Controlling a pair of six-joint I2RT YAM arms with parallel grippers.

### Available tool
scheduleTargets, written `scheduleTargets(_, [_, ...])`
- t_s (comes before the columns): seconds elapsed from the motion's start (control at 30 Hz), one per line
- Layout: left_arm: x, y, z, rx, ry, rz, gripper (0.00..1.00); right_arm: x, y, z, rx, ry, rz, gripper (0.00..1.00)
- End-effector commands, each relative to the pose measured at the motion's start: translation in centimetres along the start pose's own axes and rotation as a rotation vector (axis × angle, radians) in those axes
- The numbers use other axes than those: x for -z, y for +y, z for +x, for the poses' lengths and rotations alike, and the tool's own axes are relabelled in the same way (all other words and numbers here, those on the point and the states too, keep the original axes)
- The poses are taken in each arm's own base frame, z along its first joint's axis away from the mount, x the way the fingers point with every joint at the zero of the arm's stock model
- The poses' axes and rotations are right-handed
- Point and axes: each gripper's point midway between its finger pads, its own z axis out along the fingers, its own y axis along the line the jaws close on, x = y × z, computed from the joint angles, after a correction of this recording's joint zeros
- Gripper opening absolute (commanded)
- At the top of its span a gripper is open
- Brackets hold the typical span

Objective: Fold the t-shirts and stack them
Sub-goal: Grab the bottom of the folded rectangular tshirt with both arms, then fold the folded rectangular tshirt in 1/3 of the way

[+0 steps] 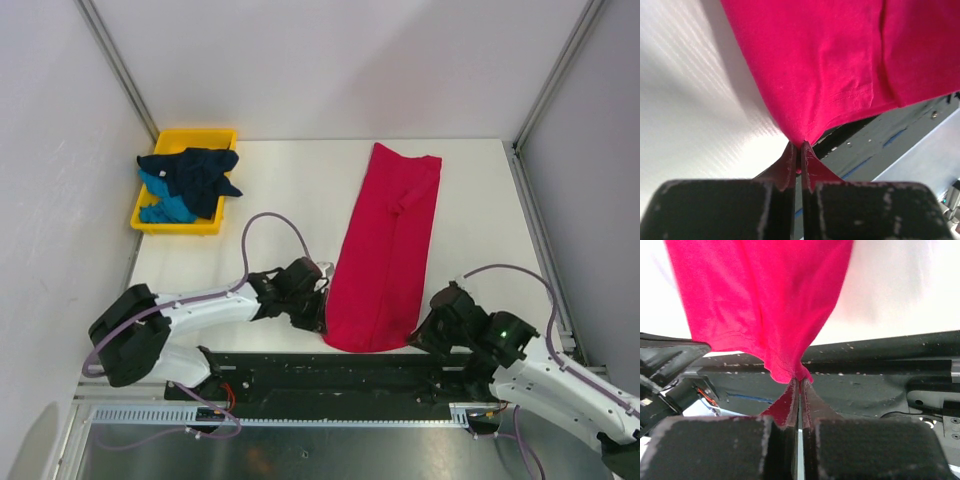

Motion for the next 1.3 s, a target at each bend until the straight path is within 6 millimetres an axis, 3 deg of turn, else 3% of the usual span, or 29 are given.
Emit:
scheduleTargets(0.0, [1.7,-3.5,-4.2,0.021,-0.103,0.071,0.00,2.3,2.2,-3.4,0.055,-0.155,0.011,0.00])
scheduleTargets(0.23, [1.2,-5.9,-12.7,0.050,-0.207,0.071,0.00,1.8,6.6,-10.1,0.124,-0.327,0.026,0.00])
scheduleTargets(0.47, [-1.3,-5.0,-21.8,0.129,-0.300,0.025,0.00,0.2,9.2,-19.0,0.070,-0.492,0.011,0.00])
scheduleTargets(0.73, [-3.1,-3.1,-29.7,0.177,-0.381,0.020,0.00,-2.0,10.5,-27.2,0.044,-0.598,0.014,0.00])
scheduleTargets(0.97, [-4.4,-1.8,-33.9,0.193,-0.423,0.025,0.00,-4.1,9.5,-31.8,-0.013,-0.610,0.019,0.00])
scheduleTargets(1.27, [-4.7,-1.0,-37.1,0.189,-0.466,0.041,0.00,-6.0,8.1,-34.2,-0.042,-0.591,0.052,0.00])
